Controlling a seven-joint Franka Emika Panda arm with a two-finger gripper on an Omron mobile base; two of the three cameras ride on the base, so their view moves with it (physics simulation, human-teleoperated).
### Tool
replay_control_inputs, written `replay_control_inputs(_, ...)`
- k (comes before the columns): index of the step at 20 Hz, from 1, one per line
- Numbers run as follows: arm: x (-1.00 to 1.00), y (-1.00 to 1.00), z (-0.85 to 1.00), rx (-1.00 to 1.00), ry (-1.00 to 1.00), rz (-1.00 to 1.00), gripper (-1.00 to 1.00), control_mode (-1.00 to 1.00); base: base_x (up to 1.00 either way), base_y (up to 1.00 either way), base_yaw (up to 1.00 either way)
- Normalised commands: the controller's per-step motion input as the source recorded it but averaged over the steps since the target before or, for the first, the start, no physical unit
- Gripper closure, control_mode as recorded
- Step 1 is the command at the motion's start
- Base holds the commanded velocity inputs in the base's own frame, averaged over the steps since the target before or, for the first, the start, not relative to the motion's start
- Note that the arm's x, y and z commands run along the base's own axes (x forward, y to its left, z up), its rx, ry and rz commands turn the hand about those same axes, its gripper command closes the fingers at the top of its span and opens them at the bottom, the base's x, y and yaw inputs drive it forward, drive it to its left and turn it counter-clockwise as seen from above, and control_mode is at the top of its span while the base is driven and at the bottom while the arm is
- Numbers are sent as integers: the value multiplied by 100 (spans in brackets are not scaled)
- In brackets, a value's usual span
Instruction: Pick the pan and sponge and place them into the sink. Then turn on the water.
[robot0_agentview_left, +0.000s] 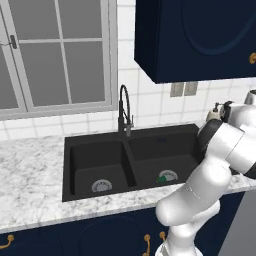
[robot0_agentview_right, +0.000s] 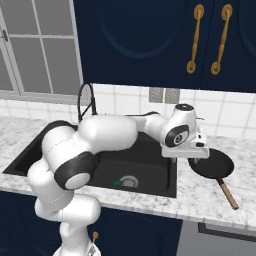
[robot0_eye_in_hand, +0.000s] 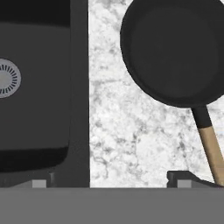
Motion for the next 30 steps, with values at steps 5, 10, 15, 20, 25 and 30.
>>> replay_control_inputs(5, 0, -70, -10, 0, 2, 0, -100, -100, 0, 0, 0)
replay_control_inputs(10, 0, -49, -3, 3, 4, 0, -100, -100, 0, 0, 0)
replay_control_inputs(15, 0, -40, -20, 4, 6, 0, -100, -100, 0, 0, 0)
replay_control_inputs(20, 1, -31, -23, 4, 7, 0, -100, -100, 0, 0, 0)
replay_control_inputs(25, 9, -17, -33, 1, 7, 0, -100, -100, 0, 0, 0)
replay_control_inputs(30, 13, -3, -41, 0, 7, 0, -100, -100, 0, 0, 0)
